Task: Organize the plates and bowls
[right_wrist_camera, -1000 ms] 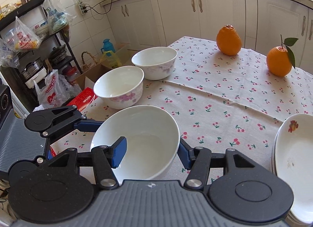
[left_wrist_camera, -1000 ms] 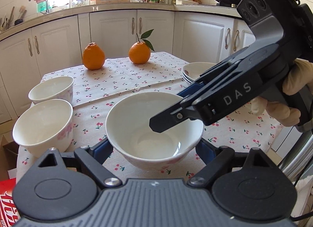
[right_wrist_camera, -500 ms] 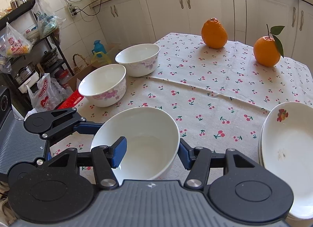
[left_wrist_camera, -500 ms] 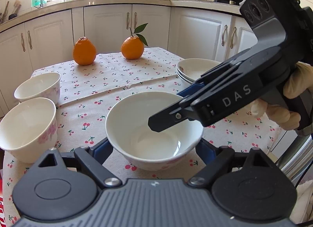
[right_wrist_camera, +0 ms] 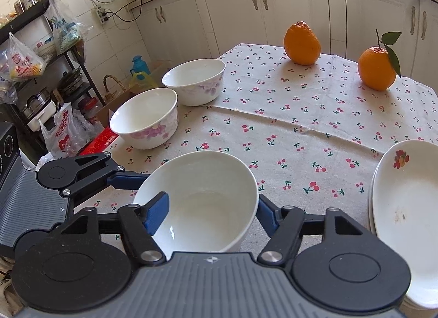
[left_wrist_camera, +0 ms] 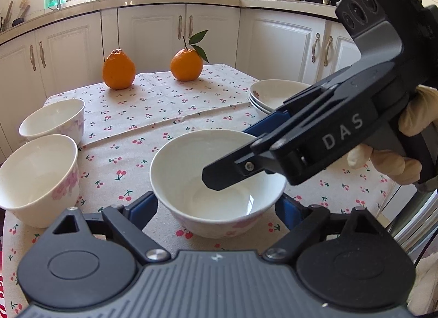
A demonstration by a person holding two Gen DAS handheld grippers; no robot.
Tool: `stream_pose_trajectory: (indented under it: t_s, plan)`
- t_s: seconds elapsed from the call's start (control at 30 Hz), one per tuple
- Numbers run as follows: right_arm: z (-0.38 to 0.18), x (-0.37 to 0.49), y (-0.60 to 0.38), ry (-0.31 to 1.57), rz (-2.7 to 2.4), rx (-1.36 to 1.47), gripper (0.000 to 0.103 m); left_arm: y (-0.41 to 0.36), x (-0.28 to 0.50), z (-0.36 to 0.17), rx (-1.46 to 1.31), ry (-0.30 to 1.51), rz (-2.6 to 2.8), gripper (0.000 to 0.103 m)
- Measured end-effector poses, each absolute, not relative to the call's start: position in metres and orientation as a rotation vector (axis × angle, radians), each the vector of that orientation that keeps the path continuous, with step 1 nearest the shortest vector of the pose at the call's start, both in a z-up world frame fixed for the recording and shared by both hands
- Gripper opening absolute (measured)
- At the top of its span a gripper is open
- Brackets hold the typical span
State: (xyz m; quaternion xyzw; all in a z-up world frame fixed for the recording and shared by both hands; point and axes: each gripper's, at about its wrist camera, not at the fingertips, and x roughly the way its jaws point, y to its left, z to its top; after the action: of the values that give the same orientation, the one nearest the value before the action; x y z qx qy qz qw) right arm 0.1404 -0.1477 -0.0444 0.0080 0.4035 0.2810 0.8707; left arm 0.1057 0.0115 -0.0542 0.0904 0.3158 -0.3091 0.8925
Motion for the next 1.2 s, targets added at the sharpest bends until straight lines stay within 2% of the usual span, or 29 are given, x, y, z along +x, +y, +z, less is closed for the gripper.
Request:
stream_pose_trajectory:
  t_s: [0.07,0.17,0.63,1.2]
  plan:
    - [-0.041,0.139,-0.148,0.823,0.580,0.019,0.100,0.012,0.104,-0.055,0.198,0.660,-0.639,0.095]
    - [-0.038,0.139,-0.149,0.811,0.581,0.023,0.101,0.020,0.098,-0.054,0.181,0.665,-0.642,0.097]
    - [-0.019,0.131,-0.121,0.793,0.589,-0.060,0.103,0.078,0.070,-0.047,0.143,0.636,-0.531,0.098]
    - [0.002,0.173,-0.077,0.796,0.729,-0.130,0.103,0.114,0.110,-0.043,0.177,0.573,-0.297,0.100]
